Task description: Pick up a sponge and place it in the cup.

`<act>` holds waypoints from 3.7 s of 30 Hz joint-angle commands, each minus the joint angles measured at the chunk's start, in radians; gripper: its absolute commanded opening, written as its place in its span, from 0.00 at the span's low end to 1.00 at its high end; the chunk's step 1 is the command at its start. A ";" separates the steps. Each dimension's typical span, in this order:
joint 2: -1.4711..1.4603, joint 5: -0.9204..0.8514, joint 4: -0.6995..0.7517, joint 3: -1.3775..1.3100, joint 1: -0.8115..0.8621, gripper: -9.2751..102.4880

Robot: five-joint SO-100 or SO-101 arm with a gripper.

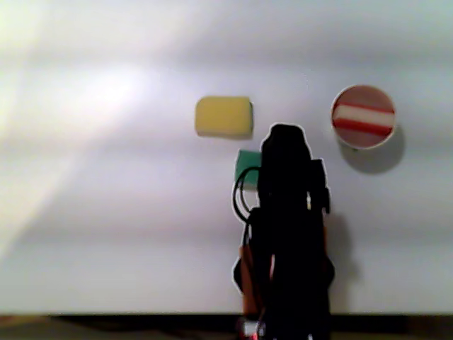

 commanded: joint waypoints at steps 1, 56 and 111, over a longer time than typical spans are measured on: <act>0.015 -0.005 -0.018 0.037 -0.003 0.08; 0.018 -0.101 0.149 0.155 0.063 0.08; 0.018 -0.101 0.149 0.155 0.063 0.08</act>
